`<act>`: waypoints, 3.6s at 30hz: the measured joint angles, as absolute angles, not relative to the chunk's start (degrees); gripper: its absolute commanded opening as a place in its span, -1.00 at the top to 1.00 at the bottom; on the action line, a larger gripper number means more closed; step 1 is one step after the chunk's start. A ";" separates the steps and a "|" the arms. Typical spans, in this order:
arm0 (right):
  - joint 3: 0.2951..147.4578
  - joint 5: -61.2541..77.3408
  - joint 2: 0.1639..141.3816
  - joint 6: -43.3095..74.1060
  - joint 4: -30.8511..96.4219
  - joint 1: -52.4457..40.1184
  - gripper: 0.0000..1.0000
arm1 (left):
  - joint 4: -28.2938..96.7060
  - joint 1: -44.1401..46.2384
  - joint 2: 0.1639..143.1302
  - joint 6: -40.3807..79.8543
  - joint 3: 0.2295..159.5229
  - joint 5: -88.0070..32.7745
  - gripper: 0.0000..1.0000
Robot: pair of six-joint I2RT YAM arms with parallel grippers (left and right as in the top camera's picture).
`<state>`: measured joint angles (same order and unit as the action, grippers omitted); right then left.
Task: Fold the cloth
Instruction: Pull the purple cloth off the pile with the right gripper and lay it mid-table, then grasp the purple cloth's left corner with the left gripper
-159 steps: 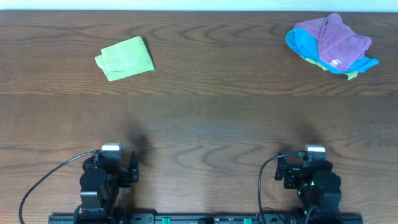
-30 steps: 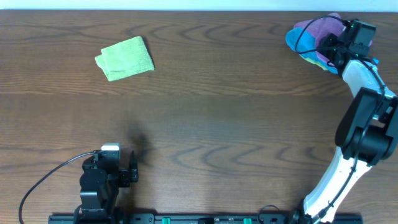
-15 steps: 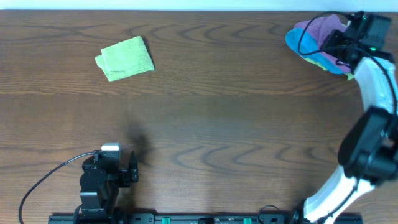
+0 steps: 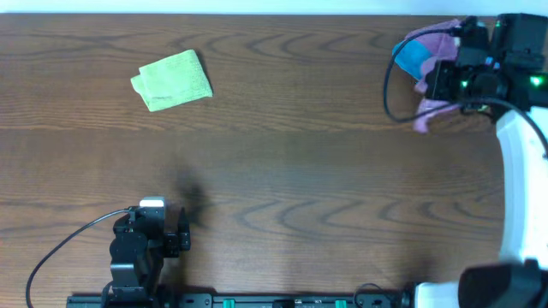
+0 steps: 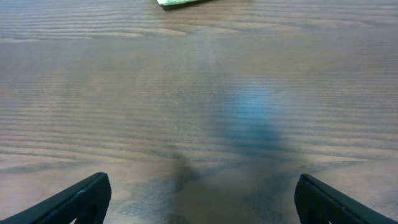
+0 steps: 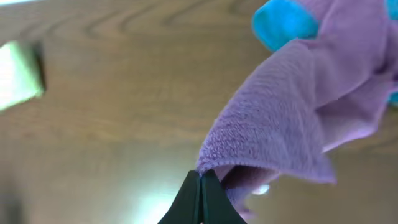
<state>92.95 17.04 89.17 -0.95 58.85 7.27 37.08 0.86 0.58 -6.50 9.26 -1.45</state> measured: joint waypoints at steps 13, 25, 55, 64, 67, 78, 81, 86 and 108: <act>92.95 18.61 74.72 -1.89 70.48 -12.40 0.97 | 37.08 0.86 0.58 -6.50 9.26 -1.43 -0.91; 92.97 20.84 78.50 3.81 60.10 -37.80 0.97 | 37.06 0.86 0.58 -6.52 9.26 -1.45 -0.91; 92.95 -3.33 95.96 -2.02 54.89 -10.02 -0.87 | 37.06 0.86 0.58 -3.20 9.26 -2.85 -0.91; 92.92 12.25 95.39 -1.98 62.57 -2.98 -0.85 | 36.93 0.86 0.73 2.96 9.63 -11.62 -0.91; 92.44 16.40 95.37 -2.70 65.34 1.56 -0.83 | 37.06 0.86 3.51 6.09 12.25 -14.72 -0.91; 76.12 29.32 94.94 -6.96 63.94 10.92 -0.85 | 36.62 0.86 41.17 16.16 40.88 -28.95 -0.91; 72.53 30.94 94.94 -7.40 62.26 11.38 -0.85 | 35.09 0.86 48.21 18.85 44.31 -33.78 -0.91; 68.64 32.23 94.91 -7.81 60.40 12.27 -0.85 | 34.35 0.89 57.76 30.26 45.17 -38.22 -0.91; 66.67 37.21 94.85 -7.99 59.29 19.27 -0.82 | -7.57 16.93 88.66 55.99 32.95 -46.48 -0.91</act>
<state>66.67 37.21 94.85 -7.99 59.29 19.27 -7.57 16.93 88.66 55.99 32.95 -46.48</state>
